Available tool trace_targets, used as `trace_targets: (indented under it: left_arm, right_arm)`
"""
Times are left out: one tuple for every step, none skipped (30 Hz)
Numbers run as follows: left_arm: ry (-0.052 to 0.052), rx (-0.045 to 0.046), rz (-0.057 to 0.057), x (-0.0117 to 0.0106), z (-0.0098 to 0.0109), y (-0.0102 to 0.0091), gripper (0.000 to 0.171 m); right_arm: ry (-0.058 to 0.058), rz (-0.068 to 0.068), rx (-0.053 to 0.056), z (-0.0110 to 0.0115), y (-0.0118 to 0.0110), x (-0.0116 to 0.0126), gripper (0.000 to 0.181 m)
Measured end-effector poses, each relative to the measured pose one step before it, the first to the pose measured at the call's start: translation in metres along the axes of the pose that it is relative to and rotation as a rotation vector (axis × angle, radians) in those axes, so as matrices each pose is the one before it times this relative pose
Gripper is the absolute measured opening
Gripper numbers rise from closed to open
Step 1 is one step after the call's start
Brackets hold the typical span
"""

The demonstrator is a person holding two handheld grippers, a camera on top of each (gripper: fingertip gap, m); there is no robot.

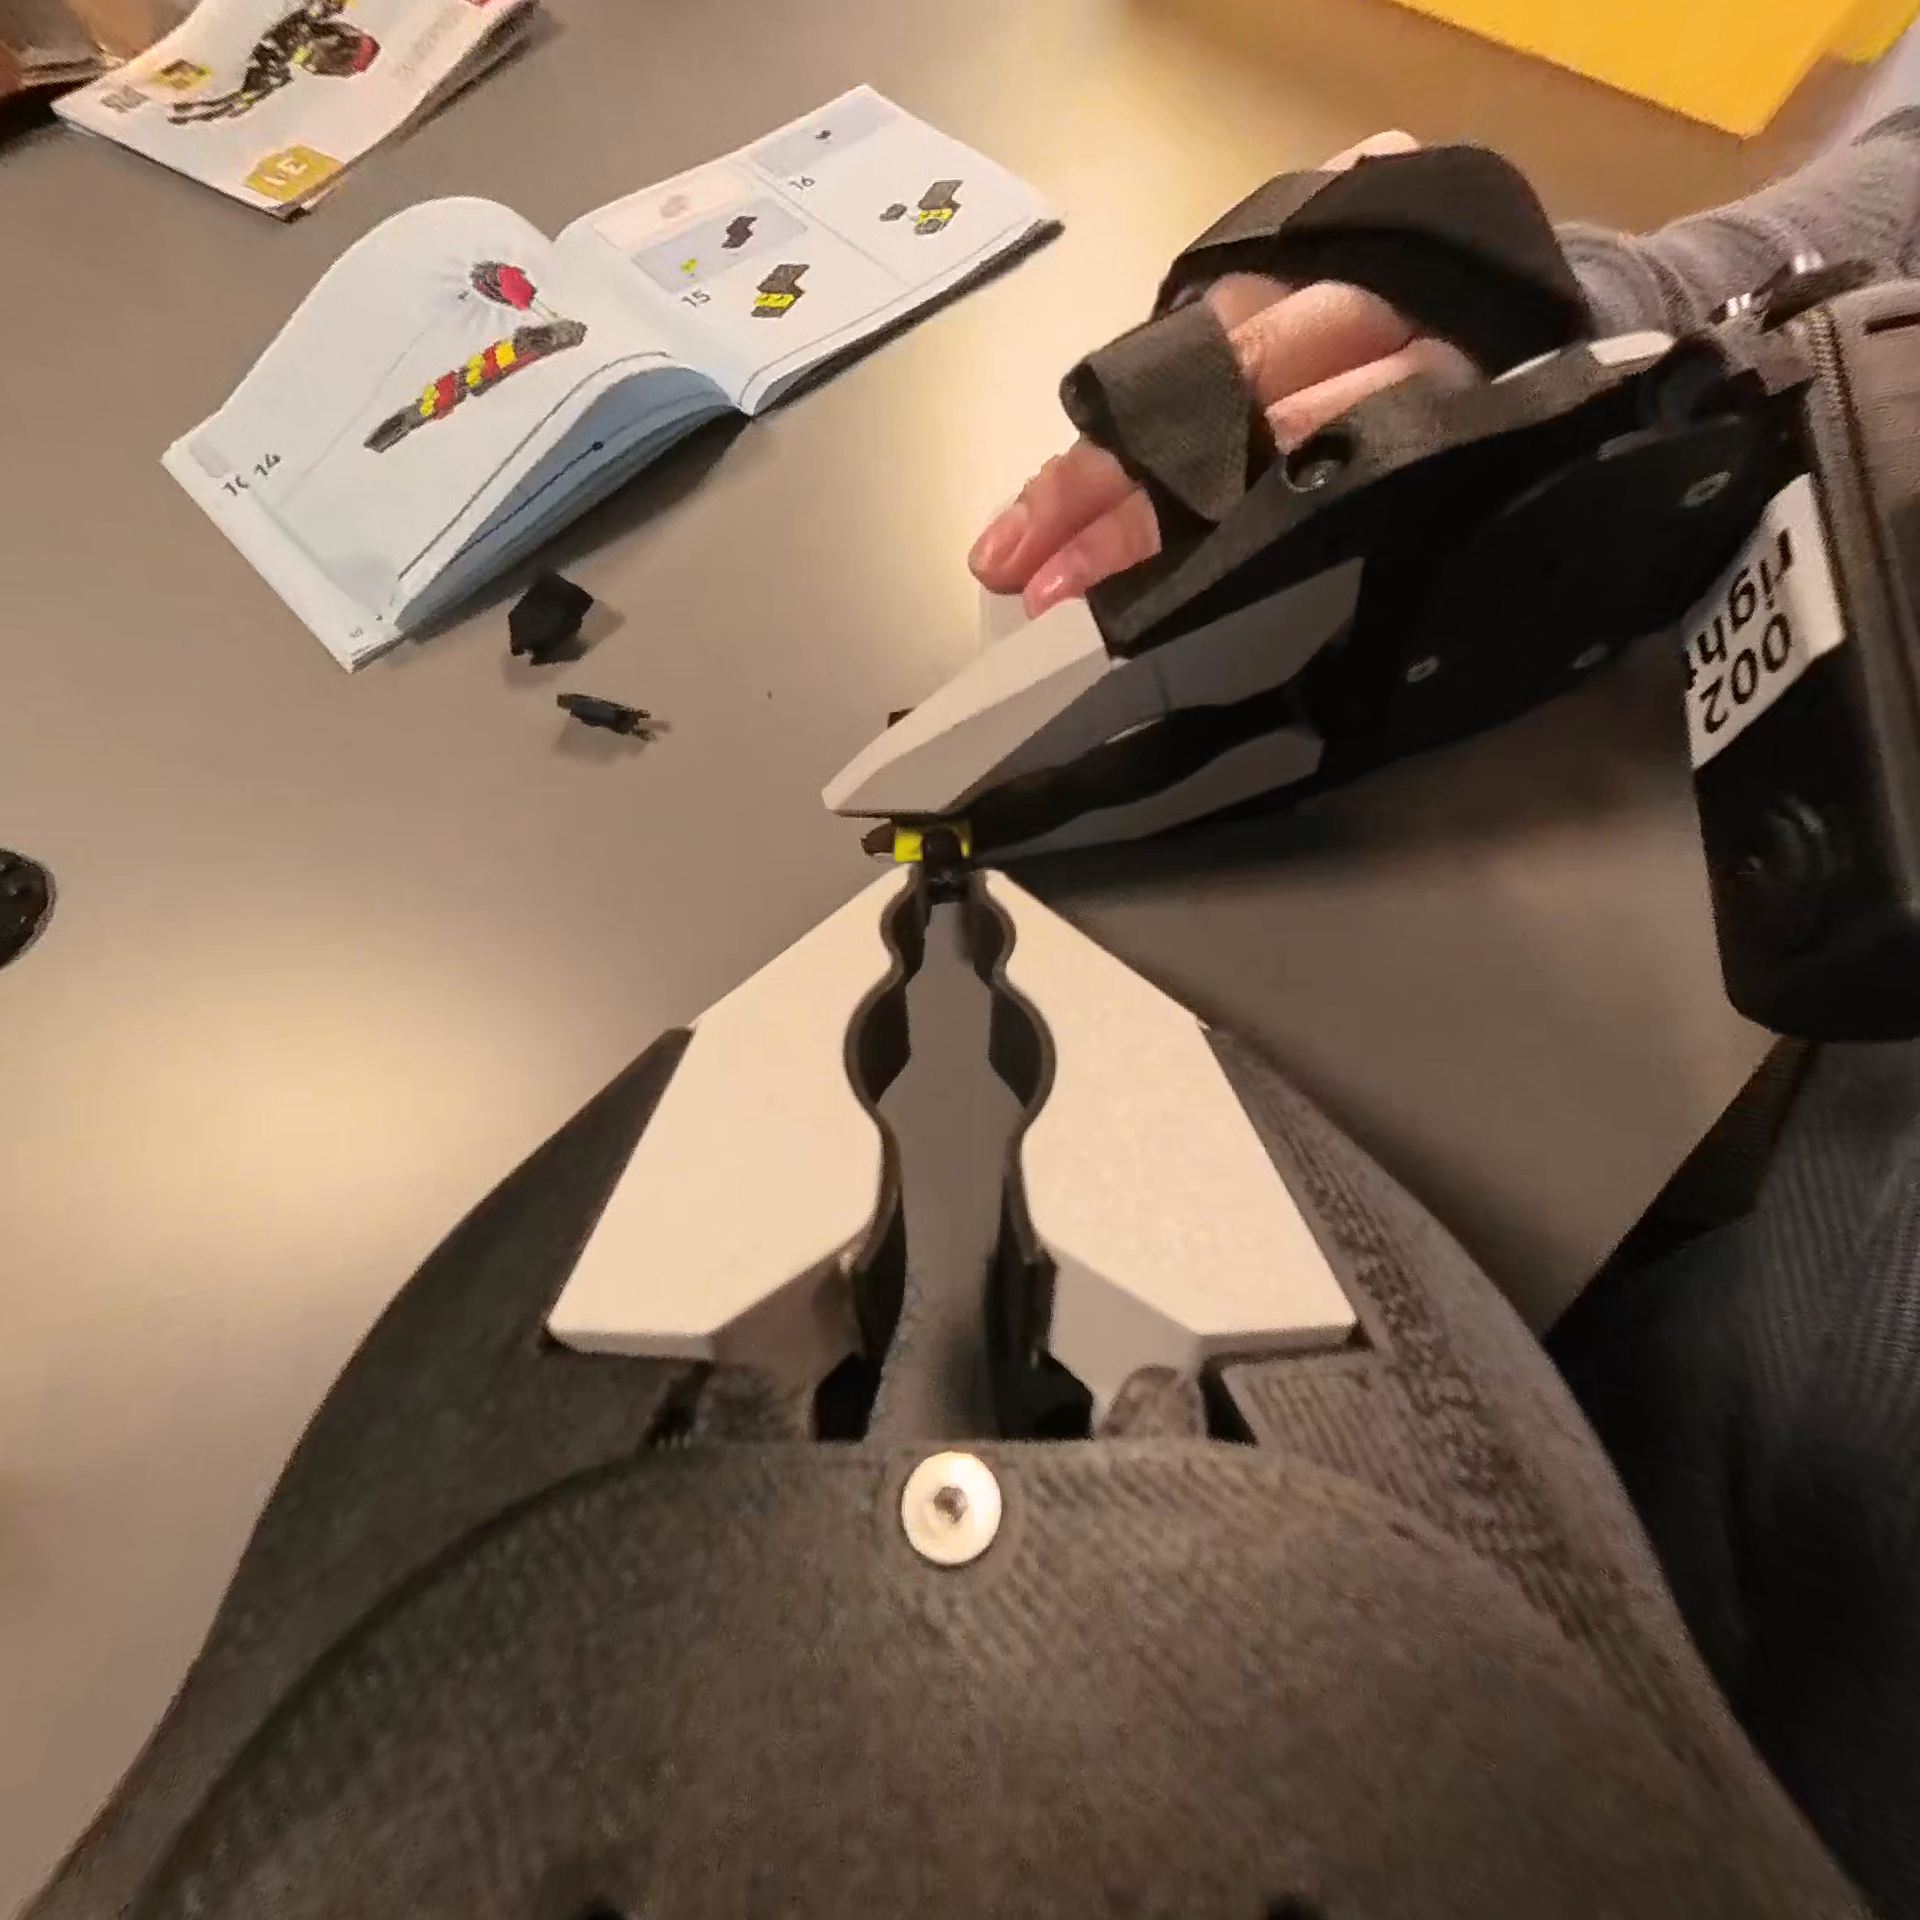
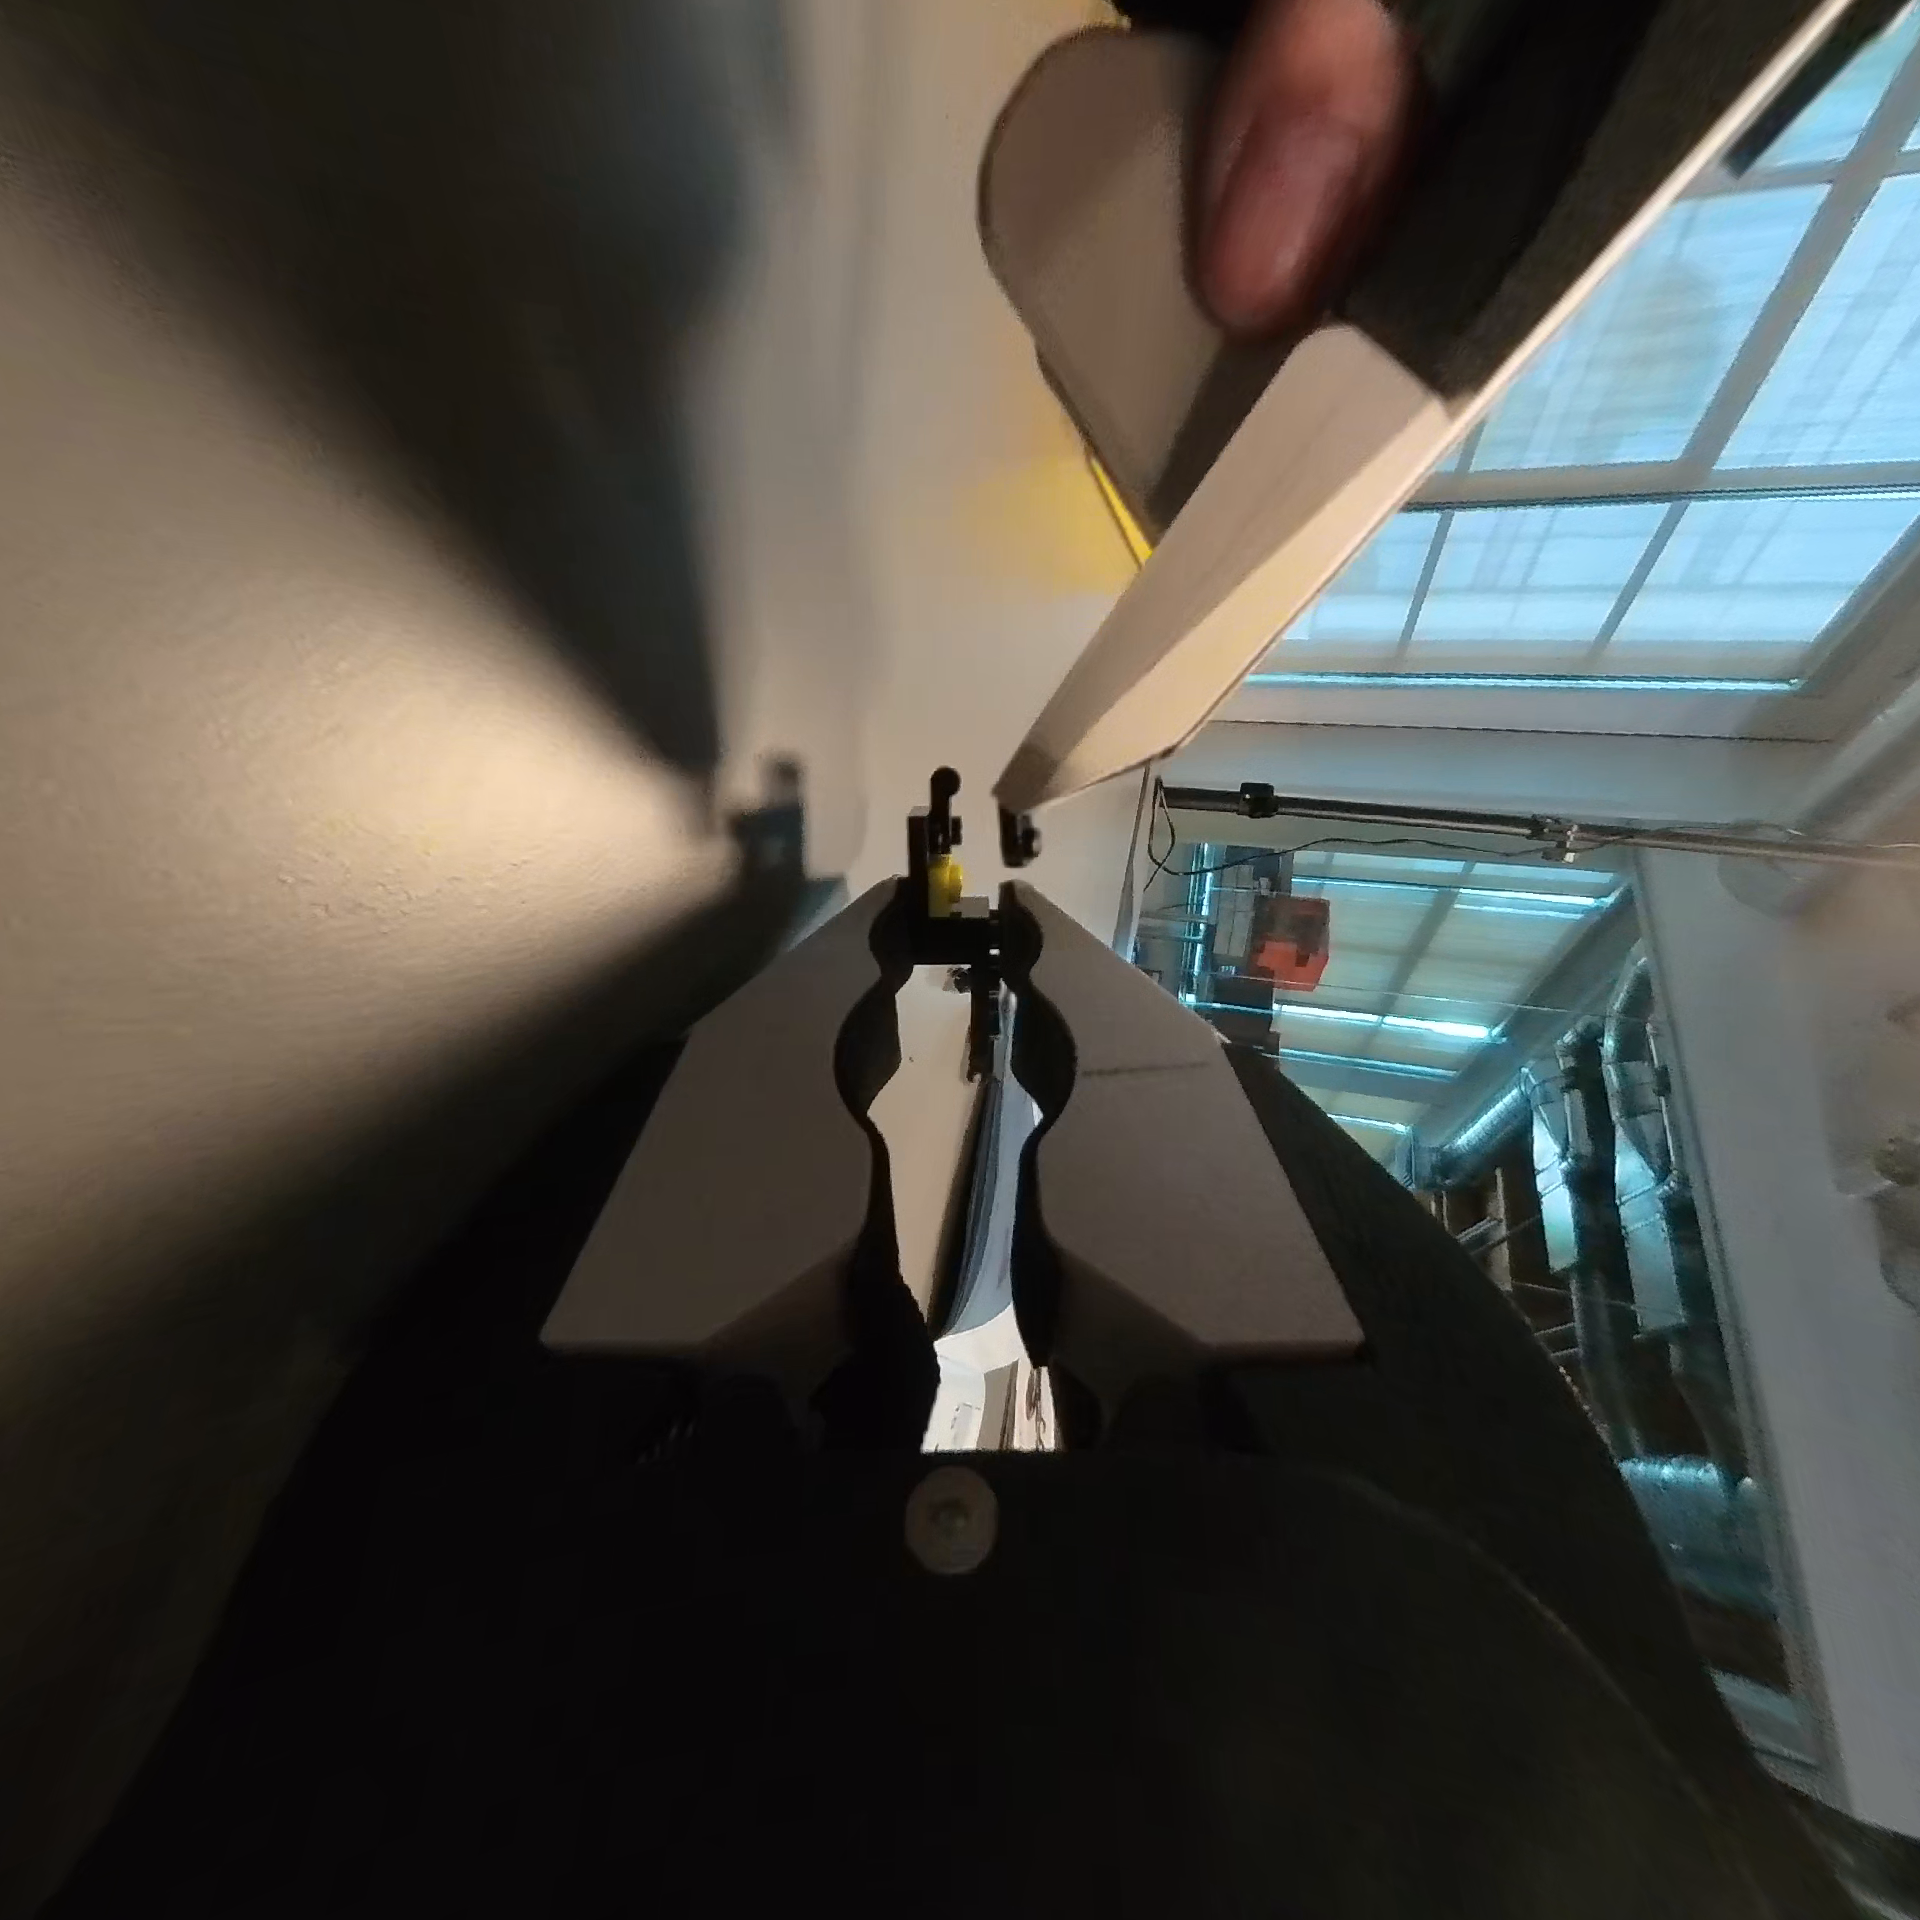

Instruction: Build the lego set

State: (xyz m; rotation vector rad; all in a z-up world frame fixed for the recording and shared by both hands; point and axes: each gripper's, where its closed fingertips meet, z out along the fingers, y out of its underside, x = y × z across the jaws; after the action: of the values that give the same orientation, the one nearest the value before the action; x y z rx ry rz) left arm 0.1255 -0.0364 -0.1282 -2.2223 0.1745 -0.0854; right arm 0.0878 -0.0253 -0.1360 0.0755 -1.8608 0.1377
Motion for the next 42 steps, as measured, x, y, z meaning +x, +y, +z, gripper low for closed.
trace_targets:
  left_arm:
    - [0.0090, -0.01880, 0.0023, 0.00044, 0.00162, 0.00083, 0.007]
    - [0.0046, -0.01954, 0.0005, -0.00022, 0.00140, 0.00124, 0.007]
    - [0.0035, -0.01746, 0.0018, -0.00029, 0.00101, 0.00119, 0.007]
    - [0.0010, -0.01164, 0.0016, -0.00060, 0.00074, 0.00066, 0.007]
    - [0.0002, -0.00915, 0.0000, -0.00074, 0.00060, 0.00044, 0.007]
    - [0.0030, -0.00876, 0.0002, -0.00013, 0.00042, 0.00055, 0.007]
    - [0.0025, -0.01072, 0.0002, -0.00011, 0.00043, 0.00081, 0.007]
    - [0.0002, -0.00735, 0.0001, -0.00024, 0.00025, 0.00058, 0.007]
    - [0.0050, -0.00624, 0.0009, 0.00049, 0.00020, 0.00040, 0.007]
    - [0.0048, -0.00543, 0.0009, 0.00050, 0.00004, 0.00035, 0.007]
    - [0.0054, -0.00465, 0.0014, 0.00059, -0.00012, 0.00030, 0.007]
    - [0.0054, -0.00443, 0.0003, 0.00057, -0.00012, 0.00028, 0.007]
    - [0.0058, -0.00244, 0.0013, 0.00067, -0.00018, -0.00008, 0.007]
    - [0.0061, -0.00339, -0.0006, 0.00062, -0.00007, 0.00015, 0.008]
    - [0.0055, -0.00531, -0.0014, 0.00051, 0.00021, 0.00028, 0.008]
    - [0.0002, -0.00337, 0.0015, -0.00011, 0.00019, 0.00004, 0.008]
    - [-0.0022, -0.00262, 0.0049, -0.00026, 0.00017, -0.00012, 0.007]
    - [-0.0032, -0.00348, 0.0053, -0.00023, 0.00007, -0.00010, 0.008]
    - [-0.0045, -0.00238, 0.0062, -0.00036, 0.00009, -0.00020, 0.008]
    - [-0.0062, -0.00282, 0.0080, -0.00044, 0.00017, -0.00012, 0.008]
    - [-0.0044, -0.00389, 0.0084, -0.00005, 0.00033, 0.00006, 0.008]
    - [-0.0049, -0.00331, 0.0063, -0.00016, 0.00041, 0.00007, 0.008]
    - [-0.0053, -0.00245, 0.0068, -0.00022, 0.00018, -0.00006, 0.008]
    - [-0.0050, -0.00260, 0.0080, -0.00004, 0.00020, 0.00006, 0.008]
    - [-0.0058, -0.00182, 0.0068, -0.00035, -0.00008, -0.00014, 0.007]
    - [-0.0054, -0.00072, 0.0041, -0.00027, -0.00010, -0.00019, 0.007]
    - [-0.0024, -0.00195, 0.0033, -0.00012, -0.00002, -0.00003, 0.007]
    - [-0.0029, -0.00201, 0.0024, -0.00015, 0.00019, 0.00004, 0.007]
    - [-0.0051, -0.00072, 0.0030, -0.00037, 0.00030, -0.00003, 0.007]
    - [-0.0060, -0.00032, 0.0044, -0.00041, 0.00027, -0.00019, 0.007]
    - [-0.0108, -0.00141, 0.0045, -0.00090, 0.00049, 0.00005, 0.009]
    - [-0.0144, -0.00539, 0.0064, -0.00151, 0.00055, 0.00079, 0.012]
    - [-0.0093, 0.00011, 0.0050, -0.00077, 0.00036, -0.00008, 0.013]
    - [-0.0049, 0.00154, 0.0035, -0.00019, 0.00016, -0.00010, 0.013]
    - [-0.0039, 0.00336, 0.0024, -0.00016, 0.00014, -0.00031, 0.013]
    - [-0.0039, 0.00331, 0.0026, -0.00024, -0.00016, -0.00027, 0.013]
    - [-0.0029, 0.00382, 0.0023, -0.00015, -0.00027, -0.00018, 0.013]
    - [-0.0048, 0.00358, 0.0023, -0.00038, -0.00036, -0.00008, 0.014]
    - [-0.0053, 0.00594, 0.0055, -0.00012, -0.00066, -0.00032, 0.017]
    - [-0.0039, 0.01254, 0.0103, 0.00047, -0.00103, -0.00099, 0.021]
    - [-0.0067, 0.02068, 0.0165, 0.00071, -0.00123, -0.00181, 0.024]
    - [-0.0054, 0.02881, 0.0305, 0.00169, -0.00138, -0.00254, 0.029]
  right_arm:
    - [-0.0001, 0.0028, 0.0011, -0.00015, -0.00030, 0.00024, 0.014]
    - [0.0001, 0.0011, 0.0015, -0.00003, -0.00033, 0.00010, 0.014]
    - [0.0002, 0.0002, 0.0002, -0.00001, -0.00003, 0.00010, 0.014]
    - [-0.0003, 0.0003, -0.0004, 0.00005, -0.00004, 0.00006, 0.014]
    - [-0.0004, 0.0015, 0.0004, -0.00004, 0.00003, 0.00004, 0.014]
    - [-0.0010, 0.0026, -0.0002, 0.00006, 0.00003, 0.00012, 0.014]
    - [-0.0004, 0.0019, 0.0001, 0.00003, 0.00008, 0.00003, 0.014]
    - [-0.0001, 0.0008, 0.0003, -0.00002, 0.00005, 0.00003, 0.014]
    - [-0.0019, -0.0002, 0.0005, 0.00005, -0.00017, -0.00026, 0.014]
    - [-0.0003, -0.0010, -0.0008, 0.00008, 0.00003, -0.00004, 0.014]
    - [0.0008, 0.0004, 0.0006, -0.00009, -0.00001, 0.00015, 0.014]
    - [-0.0006, 0.0012, 0.0015, -0.00003, -0.00013, -0.00010, 0.014]
    - [-0.0001, 0.0011, -0.0004, 0.00001, 0.00005, 0.00013, 0.014]
    - [-0.0004, 0.0007, -0.0001, 0.00004, 0.00012, 0.00002, 0.014]
    - [-0.0012, 0.0002, 0.0009, 0.00009, -0.00012, -0.00027, 0.014]
    - [0.0001, 0.0003, -0.0017, -0.00004, 0.00034, 0.00002, 0.014]
    - [-0.0006, 0.0023, -0.0004, 0.00009, 0.00017, 0.00000, 0.014]
    - [-0.0003, 0.0031, 0.0004, -0.00003, 0.00022, 0.00016, 0.014]
    - [0.0006, 0.0024, 0.0001, 0.00000, 0.00007, 0.00023, 0.014]
    - [0.0006, 0.0016, 0.0008, -0.00002, -0.00003, 0.00016, 0.014]
    - [-0.0007, 0.0008, -0.0008, 0.00003, 0.00022, -0.00011, 0.014]
    - [-0.0002, 0.0005, -0.0005, 0.00005, 0.00018, -0.00003, 0.014]
    - [-0.0005, 0.0017, -0.0002, 0.00004, 0.00012, -0.00006, 0.014]
    - [-0.0007, 0.0024, 0.0001, 0.00011, 0.00020, -0.00001, 0.014]
    - [-0.0002, 0.0026, -0.0001, 0.00002, 0.00010, 0.00001, 0.014]
    - [-0.0002, 0.0022, 0.0000, 0.00007, 0.00019, 0.00017, 0.014]
    - [-0.0008, 0.0019, 0.0000, 0.00005, 0.00010, -0.00011, 0.014]
    - [-0.0011, 0.0018, -0.0013, 0.00017, 0.00020, -0.00009, 0.014]
    - [-0.0007, 0.0017, -0.0015, 0.00013, 0.00034, -0.00003, 0.014]
    - [-0.0007, 0.0024, 0.0002, 0.00007, 0.00007, -0.00014, 0.014]
    - [-0.0006, 0.0032, 0.0020, -0.00009, -0.00023, 0.00005, 0.014]
    - [-0.0024, 0.0033, -0.0008, 0.00009, 0.00001, -0.00032, 0.014]
    - [-0.0024, 0.0028, -0.0036, 0.00033, 0.00047, -0.00036, 0.014]
    - [-0.0011, 0.0028, -0.0011, 0.00013, 0.00027, -0.00006, 0.014]
    - [-0.0008, 0.0041, -0.0006, 0.00011, 0.00038, 0.00000, 0.014]
    - [-0.0008, 0.0040, 0.0000, 0.00005, 0.00007, 0.00006, 0.014]
    - [-0.0002, 0.0024, 0.0007, 0.00007, -0.00001, 0.00002, 0.014]
    - [-0.0001, 0.0011, 0.0008, 0.00005, -0.00011, -0.00010, 0.014]
    - [-0.0004, 0.0013, -0.0008, 0.00023, 0.00014, -0.00005, 0.014]
    - [-0.0010, 0.0025, -0.0006, 0.00011, 0.00018, -0.00015, 0.014]
    - [-0.0012, 0.0036, 0.0001, 0.00020, 0.00019, -0.00012, 0.014]
    - [-0.0009, 0.0042, 0.0003, 0.00018, 0.00015, -0.00002, 0.014]
